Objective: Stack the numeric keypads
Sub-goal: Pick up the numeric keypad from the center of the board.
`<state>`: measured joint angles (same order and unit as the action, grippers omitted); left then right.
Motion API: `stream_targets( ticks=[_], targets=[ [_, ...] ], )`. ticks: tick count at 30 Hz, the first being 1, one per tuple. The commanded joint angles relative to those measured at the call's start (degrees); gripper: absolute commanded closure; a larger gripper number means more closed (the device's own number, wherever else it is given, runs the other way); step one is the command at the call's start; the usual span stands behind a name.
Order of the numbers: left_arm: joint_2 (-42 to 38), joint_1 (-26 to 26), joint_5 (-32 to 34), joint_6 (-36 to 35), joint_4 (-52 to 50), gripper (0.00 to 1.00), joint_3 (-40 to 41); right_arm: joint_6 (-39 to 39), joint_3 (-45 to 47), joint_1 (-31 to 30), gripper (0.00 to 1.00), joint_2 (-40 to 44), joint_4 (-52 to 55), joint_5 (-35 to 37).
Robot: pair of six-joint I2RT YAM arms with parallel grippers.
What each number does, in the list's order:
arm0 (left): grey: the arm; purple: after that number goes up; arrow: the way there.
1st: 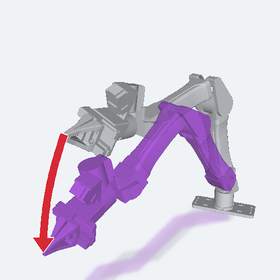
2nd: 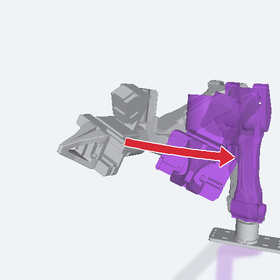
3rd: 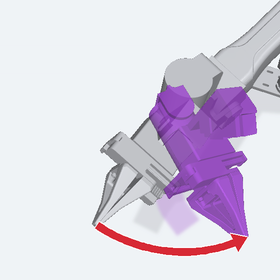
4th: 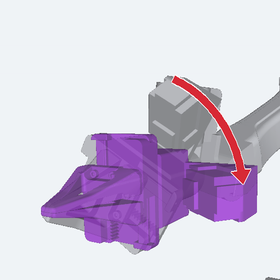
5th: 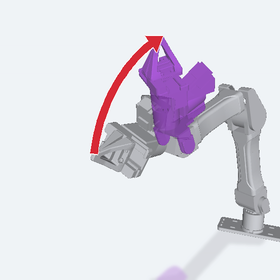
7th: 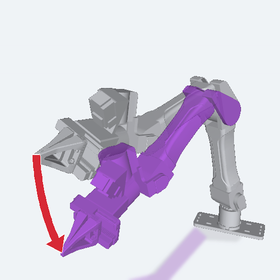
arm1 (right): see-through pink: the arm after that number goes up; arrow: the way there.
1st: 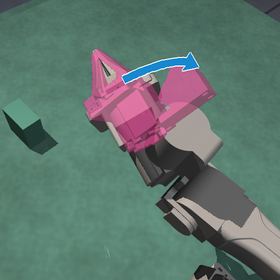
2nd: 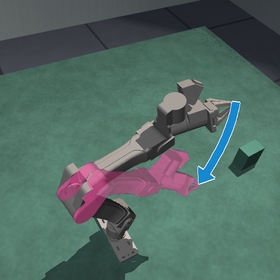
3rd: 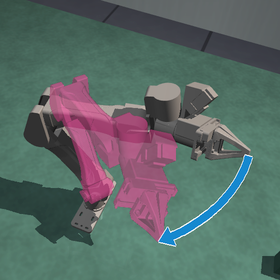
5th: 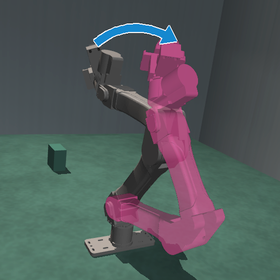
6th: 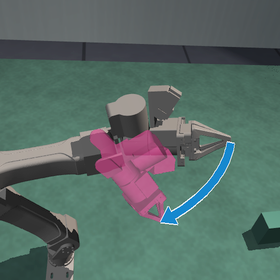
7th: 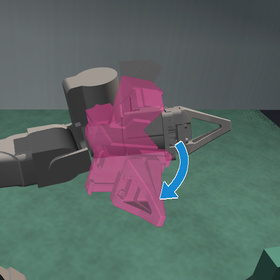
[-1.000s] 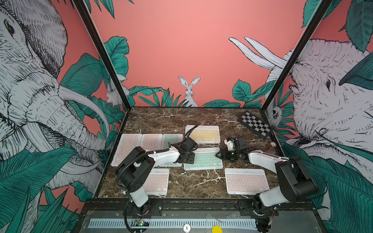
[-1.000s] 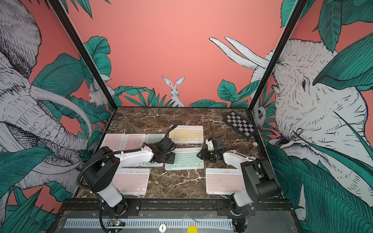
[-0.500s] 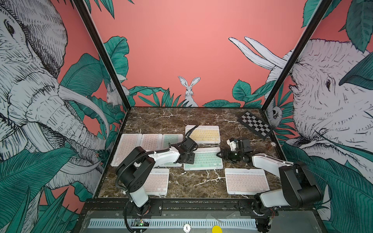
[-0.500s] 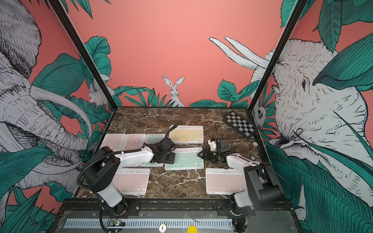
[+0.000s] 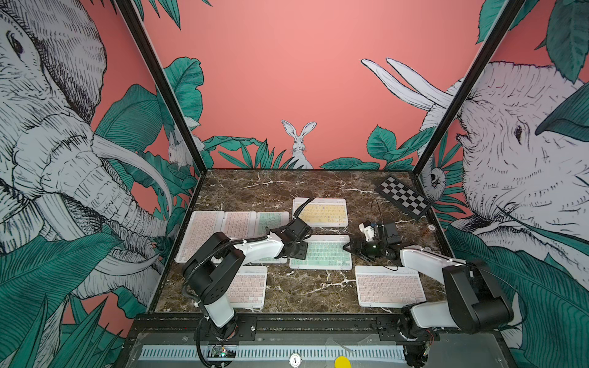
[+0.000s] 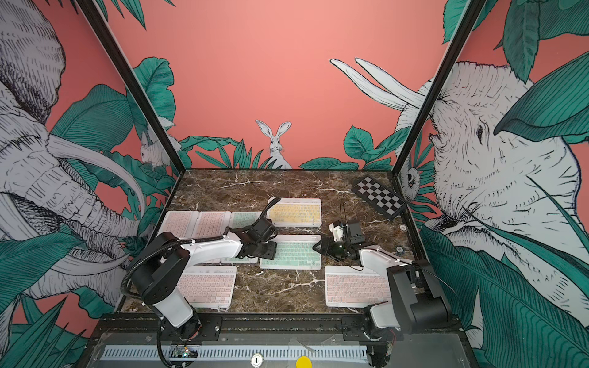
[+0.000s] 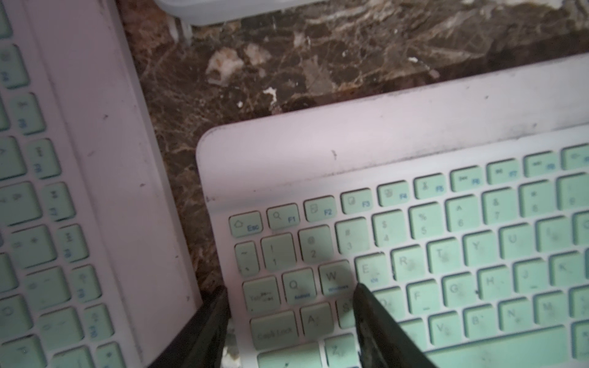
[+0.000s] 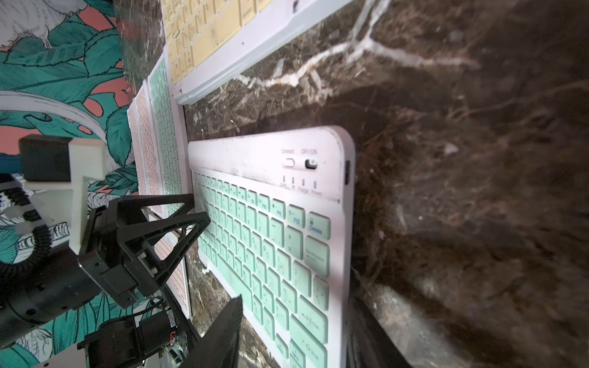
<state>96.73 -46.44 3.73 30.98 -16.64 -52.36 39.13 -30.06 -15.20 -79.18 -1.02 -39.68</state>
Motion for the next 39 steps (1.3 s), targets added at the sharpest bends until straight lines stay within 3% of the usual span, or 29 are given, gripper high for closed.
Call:
stream_targets(
  ticks=[1, 23, 39],
  targets=[
    [1.3, -1.6, -9.9, -2.1, 5.6, 0.37, 1.6, 1.0, -0.1, -1.1, 0.49, 2.5, -5.2, -8.2],
    [-0.3, -1.7, -16.1, -5.6, 5.7, 0.37, 3.5, 4.0, 2.5, 0.0, 0.49, 7.4, -6.9, -11.0],
    [-0.3, -1.6, -16.5, -5.6, 6.4, 0.37, 4.1, -0.9, 1.6, 0.1, 0.53, 7.7, -1.9, -10.3]
  ],
)
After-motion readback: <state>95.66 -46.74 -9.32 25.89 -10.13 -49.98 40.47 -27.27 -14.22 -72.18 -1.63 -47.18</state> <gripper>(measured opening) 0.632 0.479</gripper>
